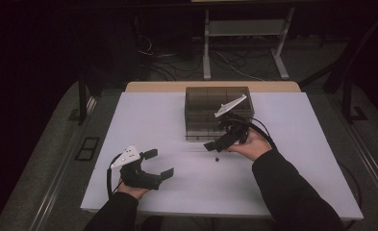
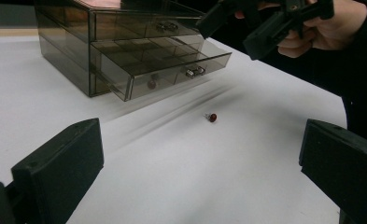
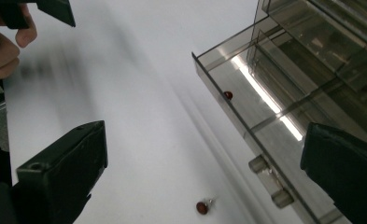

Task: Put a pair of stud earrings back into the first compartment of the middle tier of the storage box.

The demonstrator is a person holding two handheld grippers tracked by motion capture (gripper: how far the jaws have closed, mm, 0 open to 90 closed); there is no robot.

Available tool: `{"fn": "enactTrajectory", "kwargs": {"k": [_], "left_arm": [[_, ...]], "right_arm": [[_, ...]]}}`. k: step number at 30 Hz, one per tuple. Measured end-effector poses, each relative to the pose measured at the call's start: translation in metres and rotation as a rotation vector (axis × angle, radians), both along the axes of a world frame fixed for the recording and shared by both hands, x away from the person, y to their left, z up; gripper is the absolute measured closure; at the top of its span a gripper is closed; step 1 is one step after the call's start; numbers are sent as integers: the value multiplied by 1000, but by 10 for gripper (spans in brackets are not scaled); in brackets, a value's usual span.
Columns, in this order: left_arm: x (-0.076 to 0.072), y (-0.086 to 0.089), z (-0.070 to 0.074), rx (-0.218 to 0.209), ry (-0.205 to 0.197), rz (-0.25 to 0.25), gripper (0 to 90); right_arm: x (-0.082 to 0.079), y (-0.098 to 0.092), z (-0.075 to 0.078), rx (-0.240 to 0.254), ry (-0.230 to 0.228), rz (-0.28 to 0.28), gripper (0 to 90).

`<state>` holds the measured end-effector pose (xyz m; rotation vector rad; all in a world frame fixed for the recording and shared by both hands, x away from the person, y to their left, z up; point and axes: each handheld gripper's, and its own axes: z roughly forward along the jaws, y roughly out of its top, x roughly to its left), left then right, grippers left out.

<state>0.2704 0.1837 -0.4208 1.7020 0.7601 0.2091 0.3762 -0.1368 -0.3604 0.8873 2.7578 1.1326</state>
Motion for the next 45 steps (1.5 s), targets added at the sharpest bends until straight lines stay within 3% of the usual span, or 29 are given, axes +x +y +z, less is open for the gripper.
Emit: {"fn": "enactTrajectory", "kwargs": {"k": [8, 20, 36, 42, 45], "left_arm": [[0, 0, 0, 0, -3, 1, 0], [0, 0, 0, 2, -3, 1, 0], [0, 0, 0, 3, -3, 1, 0], [0, 0, 0, 5, -3, 0, 0], [-1, 0, 0, 3, -3, 1, 0]], "right_arm": [[-14, -12, -7, 25, 5, -11, 2], [-28, -17, -27, 17, 29, -7, 2], [-32, -11, -59, -20, 72, 9, 2], [-30, -11, -69, -28, 80, -15, 5], [-26, -12, -74, -41, 72, -42, 72]]}}
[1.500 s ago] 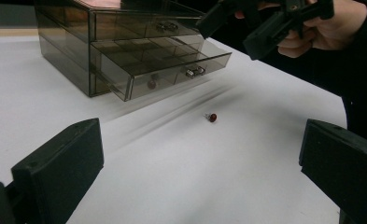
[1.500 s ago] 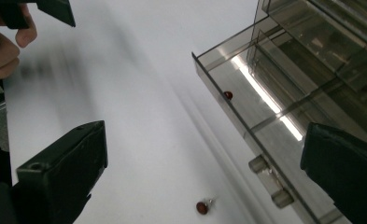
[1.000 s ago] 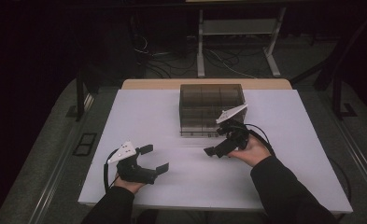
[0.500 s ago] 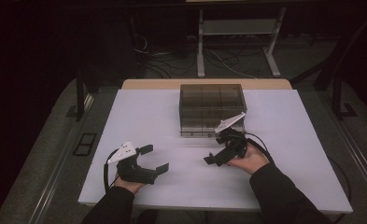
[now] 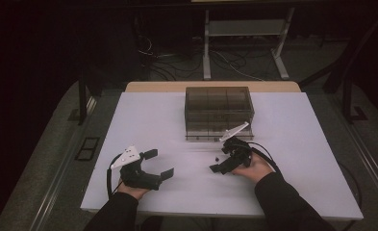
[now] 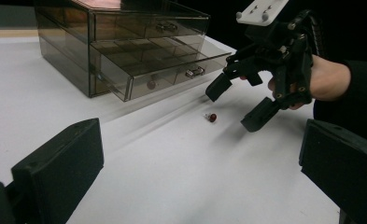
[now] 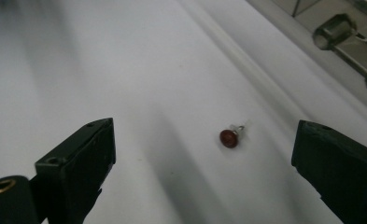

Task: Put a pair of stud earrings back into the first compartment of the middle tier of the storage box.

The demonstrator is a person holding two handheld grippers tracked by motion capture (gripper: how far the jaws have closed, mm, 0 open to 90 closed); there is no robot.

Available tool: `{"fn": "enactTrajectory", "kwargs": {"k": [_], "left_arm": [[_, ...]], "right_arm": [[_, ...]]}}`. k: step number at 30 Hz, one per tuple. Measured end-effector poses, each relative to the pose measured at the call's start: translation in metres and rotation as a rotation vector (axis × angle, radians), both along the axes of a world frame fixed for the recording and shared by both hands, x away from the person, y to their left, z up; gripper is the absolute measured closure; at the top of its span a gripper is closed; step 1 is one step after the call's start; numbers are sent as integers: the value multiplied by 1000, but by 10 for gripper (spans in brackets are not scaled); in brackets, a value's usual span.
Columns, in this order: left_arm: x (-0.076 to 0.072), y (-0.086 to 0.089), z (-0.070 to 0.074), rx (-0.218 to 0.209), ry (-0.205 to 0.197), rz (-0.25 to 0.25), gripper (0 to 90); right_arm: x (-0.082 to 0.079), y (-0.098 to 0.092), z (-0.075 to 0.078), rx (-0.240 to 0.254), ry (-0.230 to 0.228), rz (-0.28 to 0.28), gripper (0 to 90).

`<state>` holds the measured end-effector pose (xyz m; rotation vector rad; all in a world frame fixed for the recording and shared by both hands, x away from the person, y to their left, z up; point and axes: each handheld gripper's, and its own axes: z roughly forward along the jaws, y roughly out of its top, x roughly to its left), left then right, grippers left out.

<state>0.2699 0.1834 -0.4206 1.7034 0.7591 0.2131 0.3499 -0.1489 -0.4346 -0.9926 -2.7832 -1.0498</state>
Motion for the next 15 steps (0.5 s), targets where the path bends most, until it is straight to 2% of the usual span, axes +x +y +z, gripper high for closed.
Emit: {"fn": "enactTrajectory", "kwargs": {"k": [1, 2, 4, 5, 7, 8, 9, 10, 13, 15], "left_arm": [[0, 0, 0, 3, -1, -1, 0], [0, 0, 0, 3, 0, -1, 0], [0, 0, 0, 3, -1, -1, 0], [0, 0, 0, 2, -1, -2, 0], [0, 0, 0, 2, 0, -1, 0], [0, 0, 0, 2, -1, -1, 0], [0, 0, 0, 3, -1, -2, 0], [0, 0, 0, 3, -1, -2, 0], [0, 0, 0, 1, -1, -1, 0], [0, 0, 0, 1, 0, -2, 0]], "right_arm": [[1, 0, -1, -5, -4, -14, 167], [1, -1, -1, 3, -4, -21, 205], [2, -2, -2, 10, -8, -28, 215], [2, -2, -2, 0, -23, -41, 311], [2, -1, -2, 3, -26, -42, 385], [2, -1, -2, 3, -26, -42, 385], [2, 0, -3, -8, -43, -41, 459], [2, 0, -3, -8, -43, -41, 459], [2, 2, -4, -18, -53, -54, 560], [2, 3, -5, -21, -56, -57, 581]]}}
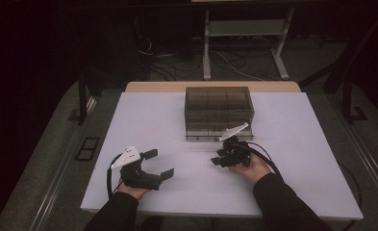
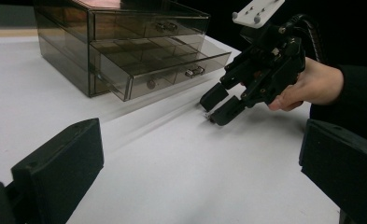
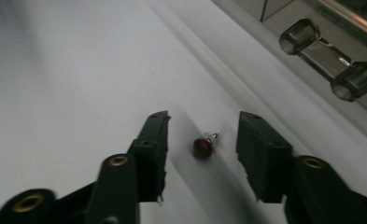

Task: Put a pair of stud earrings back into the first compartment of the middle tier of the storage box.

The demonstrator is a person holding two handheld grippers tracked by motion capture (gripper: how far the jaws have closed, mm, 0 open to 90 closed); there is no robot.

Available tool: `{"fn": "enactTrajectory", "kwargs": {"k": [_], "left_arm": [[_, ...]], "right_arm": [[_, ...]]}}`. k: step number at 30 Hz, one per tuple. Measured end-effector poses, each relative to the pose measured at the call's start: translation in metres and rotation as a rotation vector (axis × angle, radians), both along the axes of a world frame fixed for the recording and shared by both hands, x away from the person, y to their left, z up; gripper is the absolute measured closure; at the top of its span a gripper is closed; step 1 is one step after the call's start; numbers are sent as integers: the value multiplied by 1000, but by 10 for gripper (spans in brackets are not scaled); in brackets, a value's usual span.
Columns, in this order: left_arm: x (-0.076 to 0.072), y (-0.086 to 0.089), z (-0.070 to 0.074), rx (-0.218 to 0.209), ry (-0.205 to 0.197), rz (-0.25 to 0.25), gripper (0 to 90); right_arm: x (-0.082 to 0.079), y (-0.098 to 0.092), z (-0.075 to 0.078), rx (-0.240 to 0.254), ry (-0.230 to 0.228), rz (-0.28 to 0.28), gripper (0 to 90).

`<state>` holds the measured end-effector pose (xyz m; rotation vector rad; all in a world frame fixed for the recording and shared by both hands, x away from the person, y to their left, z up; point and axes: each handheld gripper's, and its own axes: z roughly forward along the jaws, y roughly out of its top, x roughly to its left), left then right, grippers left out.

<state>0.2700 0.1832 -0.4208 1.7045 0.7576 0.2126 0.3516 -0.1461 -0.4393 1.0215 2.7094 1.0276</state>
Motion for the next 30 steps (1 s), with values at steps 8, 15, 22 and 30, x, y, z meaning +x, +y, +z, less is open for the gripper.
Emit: {"fn": "enactTrajectory", "kwargs": {"k": [8, 15, 22, 30], "left_arm": [[0, 0, 0, 0, 0, -1, 0], [0, 1, 0, 3, -1, -1, 0], [0, 1, 0, 1, -1, 0, 0], [0, 0, 0, 3, 0, 0, 0]], "right_arm": [[-1, 2, -1, -54, -52, -7, 769], [-1, 1, 0, -51, -45, -9, 778], [-1, -3, 10, -8, -25, -4, 779], [0, -8, 29, 31, -25, 8, 779]]}}
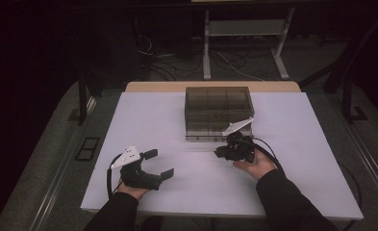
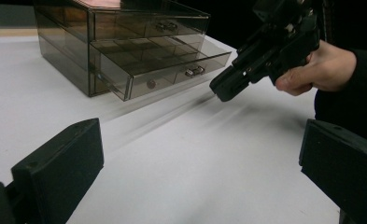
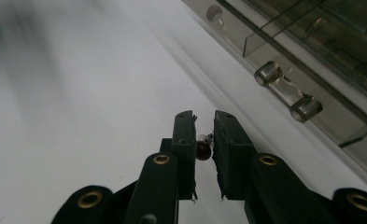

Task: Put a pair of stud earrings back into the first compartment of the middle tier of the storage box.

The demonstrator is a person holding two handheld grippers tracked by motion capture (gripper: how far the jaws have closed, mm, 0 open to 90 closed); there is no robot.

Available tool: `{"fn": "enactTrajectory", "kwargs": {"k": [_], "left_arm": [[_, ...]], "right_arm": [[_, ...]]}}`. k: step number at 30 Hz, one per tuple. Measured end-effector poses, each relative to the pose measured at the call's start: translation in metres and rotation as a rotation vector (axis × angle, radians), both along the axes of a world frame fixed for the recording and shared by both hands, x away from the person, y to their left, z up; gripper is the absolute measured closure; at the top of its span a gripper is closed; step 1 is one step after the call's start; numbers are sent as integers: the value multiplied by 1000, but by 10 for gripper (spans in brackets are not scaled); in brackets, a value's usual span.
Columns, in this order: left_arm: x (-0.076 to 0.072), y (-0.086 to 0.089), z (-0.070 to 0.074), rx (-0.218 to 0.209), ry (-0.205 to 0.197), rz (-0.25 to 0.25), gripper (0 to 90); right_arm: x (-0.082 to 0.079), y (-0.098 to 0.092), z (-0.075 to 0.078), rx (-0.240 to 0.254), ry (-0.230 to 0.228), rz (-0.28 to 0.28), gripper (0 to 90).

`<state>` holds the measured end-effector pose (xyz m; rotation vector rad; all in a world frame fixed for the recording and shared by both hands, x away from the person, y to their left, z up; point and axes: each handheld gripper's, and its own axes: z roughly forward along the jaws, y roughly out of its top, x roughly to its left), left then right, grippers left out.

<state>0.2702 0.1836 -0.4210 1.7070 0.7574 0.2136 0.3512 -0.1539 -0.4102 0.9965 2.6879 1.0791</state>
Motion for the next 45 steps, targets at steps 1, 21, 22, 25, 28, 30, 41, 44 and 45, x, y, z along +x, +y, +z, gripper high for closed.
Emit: {"fn": "enactTrajectory", "kwargs": {"k": [1, 21, 22, 25, 28, 30, 41, 44, 45], "left_arm": [[0, 0, 0, 0, 0, 0, 0], [0, 0, 0, -3, 1, -1, 0], [0, 0, 0, -3, 1, -1, 0], [0, 0, 0, -3, 0, 0, 0], [0, 1, 0, -2, 0, 0, 0], [0, 1, 0, -1, -1, 0, 0], [0, 1, 0, -7, 0, 3, 0], [0, 1, 0, -10, 1, 5, 0], [0, 1, 0, -10, 1, 5, 0]], "right_arm": [[0, 0, 0, 0, 0, 0, 779], [15, 7, 41, 4, -28, 39, 780], [15, 7, 41, 4, -28, 39, 780], [17, 8, 47, 4, -35, 43, 780], [22, 10, 55, 4, -41, 44, 780], [25, 11, 59, 6, -47, 46, 780], [42, 23, 73, 22, -44, 40, 780], [47, 28, 72, 23, -47, 41, 780], [49, 29, 72, 21, -49, 47, 780]]}}
